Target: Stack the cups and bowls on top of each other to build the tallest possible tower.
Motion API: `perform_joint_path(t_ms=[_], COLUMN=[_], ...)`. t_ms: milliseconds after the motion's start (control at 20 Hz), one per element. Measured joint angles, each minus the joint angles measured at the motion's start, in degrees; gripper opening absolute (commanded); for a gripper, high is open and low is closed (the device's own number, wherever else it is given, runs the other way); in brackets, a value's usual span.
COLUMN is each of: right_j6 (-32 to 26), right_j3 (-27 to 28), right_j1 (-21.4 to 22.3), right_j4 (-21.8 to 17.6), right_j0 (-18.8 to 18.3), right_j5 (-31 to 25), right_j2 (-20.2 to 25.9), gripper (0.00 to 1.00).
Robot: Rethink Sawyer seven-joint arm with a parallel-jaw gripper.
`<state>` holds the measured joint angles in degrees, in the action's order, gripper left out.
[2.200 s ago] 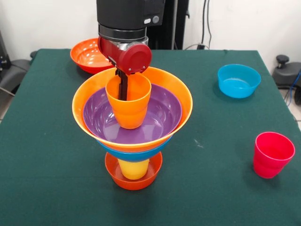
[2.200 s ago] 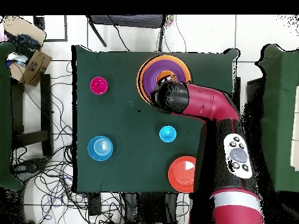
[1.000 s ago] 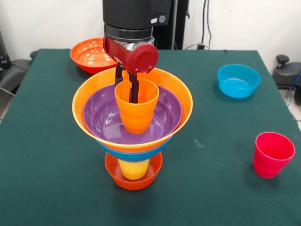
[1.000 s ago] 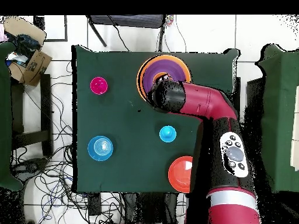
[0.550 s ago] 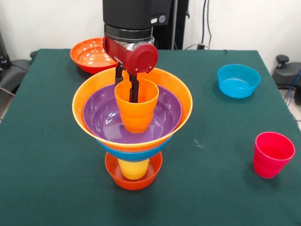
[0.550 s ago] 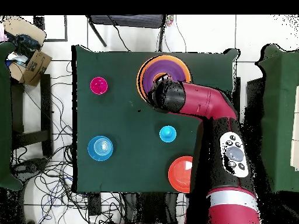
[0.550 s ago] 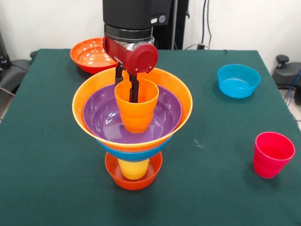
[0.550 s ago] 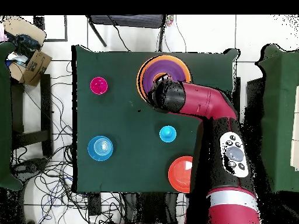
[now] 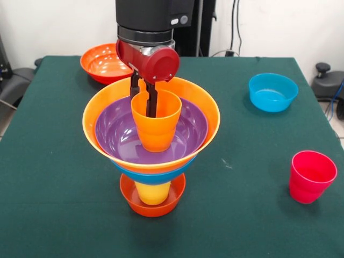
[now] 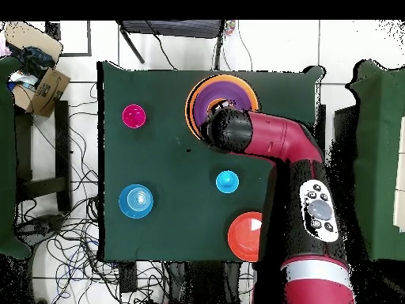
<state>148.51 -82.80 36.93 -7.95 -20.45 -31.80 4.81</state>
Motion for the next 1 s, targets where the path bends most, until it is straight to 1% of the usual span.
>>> perform_joint_path(t_ms=[600, 1000], right_j6=[0.0, 0.0], right_j3=[0.0, 0.0], right_j1=[0.8, 2.5], right_j4=[0.1, 0.6], right_j0=[-0.6, -0.8], right_j5=[-0.2, -2.2], right_j2=[0.7, 1.8], gripper=[1.00, 1.00])
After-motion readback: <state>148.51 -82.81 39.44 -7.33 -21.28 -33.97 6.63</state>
